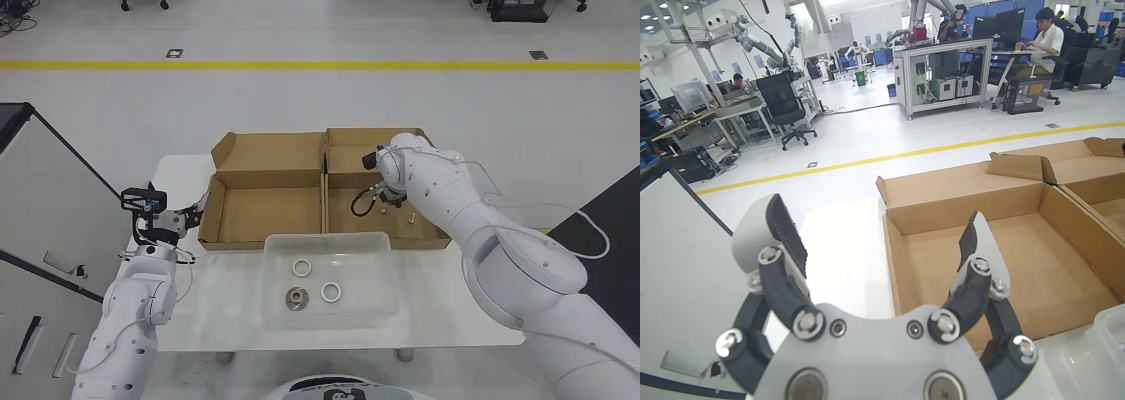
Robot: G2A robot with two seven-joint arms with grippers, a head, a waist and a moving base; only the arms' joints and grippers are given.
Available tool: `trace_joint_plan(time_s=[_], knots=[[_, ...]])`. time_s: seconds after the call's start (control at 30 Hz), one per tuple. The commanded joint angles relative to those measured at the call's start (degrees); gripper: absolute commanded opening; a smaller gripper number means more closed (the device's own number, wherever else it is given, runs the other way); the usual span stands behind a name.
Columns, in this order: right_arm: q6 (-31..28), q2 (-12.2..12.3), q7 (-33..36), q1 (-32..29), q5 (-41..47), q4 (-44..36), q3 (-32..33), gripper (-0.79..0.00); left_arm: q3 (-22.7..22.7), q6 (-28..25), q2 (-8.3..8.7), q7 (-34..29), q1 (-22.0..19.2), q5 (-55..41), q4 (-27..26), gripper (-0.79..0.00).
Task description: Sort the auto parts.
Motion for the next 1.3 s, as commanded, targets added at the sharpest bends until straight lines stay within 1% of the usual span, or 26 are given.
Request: trace_joint_plan(time_s=[0.0,0.2,0.27,0.33,0.37,0.47,0.53,0.57,0.67,0.7,0.77,0.8,0.83,0.87,1.1,1.27], knots=[[-0.40,-0.51,-0.24,0.11,0.01,1.26,0.09,-0.785,0.00,0.00,0.00,0.00,0.00,0.00,0.00,0.000],[-1.23,-1.79,-0.67,0.42,-0.15,4.23,0.38,-0.785,0.00,0.00,0.00,0.00,0.00,0.00,0.00,0.000],[-1.48,-2.15,-0.84,0.52,-0.22,5.00,0.50,-0.751,0.00,0.00,0.00,0.00,0.00,0.00,0.00,0.000],[-1.95,-2.46,-0.84,0.62,-0.41,5.75,0.56,-0.683,0.00,0.00,0.00,0.00,0.00,0.00,0.00,0.000],[-2.18,-2.60,-0.88,0.67,-0.43,6.16,0.64,-0.662,0.00,0.00,0.00,0.00,0.00,0.00,0.00,0.000],[-2.80,-2.92,-1.12,0.92,-0.49,7.35,0.93,-0.489,0.00,0.00,0.00,0.00,0.00,0.00,0.00,0.000],[-3.27,-3.09,-1.27,1.11,-0.55,8.00,1.13,-0.453,0.00,0.00,0.00,0.00,0.00,0.00,0.00,0.000],[-3.36,-3.15,-1.48,1.28,-0.60,8.33,1.25,-0.422,0.00,0.00,0.00,0.00,0.00,0.00,0.00,0.000],[-4.05,-3.28,-1.79,1.69,-0.49,9.08,1.70,-0.403,0.00,0.00,0.00,0.00,0.00,0.00,0.00,0.000],[-4.15,-3.29,-1.99,1.91,-0.30,9.32,1.95,-0.382,0.00,0.00,0.00,0.00,0.00,0.00,0.00,0.000],[-4.74,-3.25,-2.42,2.37,0.25,9.70,2.54,-0.286,0.00,0.00,0.00,0.00,0.00,0.00,0.00,0.000],[-5.13,-3.19,-2.69,2.70,0.47,9.90,2.83,-0.157,0.00,0.00,0.00,0.00,0.00,0.00,0.00,0.000],[-5.58,-3.11,-3.05,2.98,0.72,10.04,3.15,-0.062,0.00,0.00,0.00,0.00,0.00,0.00,0.00,0.000],[-6.24,-3.00,-3.35,3.27,1.13,10.14,3.53,0.000,0.00,0.00,0.00,0.00,0.00,0.00,0.00,0.000],[-12.02,-1.61,-6.89,5.65,1.99,8.28,5.75,0.000,0.00,0.00,0.00,0.00,0.00,0.00,0.00,0.000],[-19.37,0.60,-7.43,6.72,5.92,5.40,9.30,0.000,0.00,0.00,0.00,0.00,0.00,0.00,0.00,0.000]])
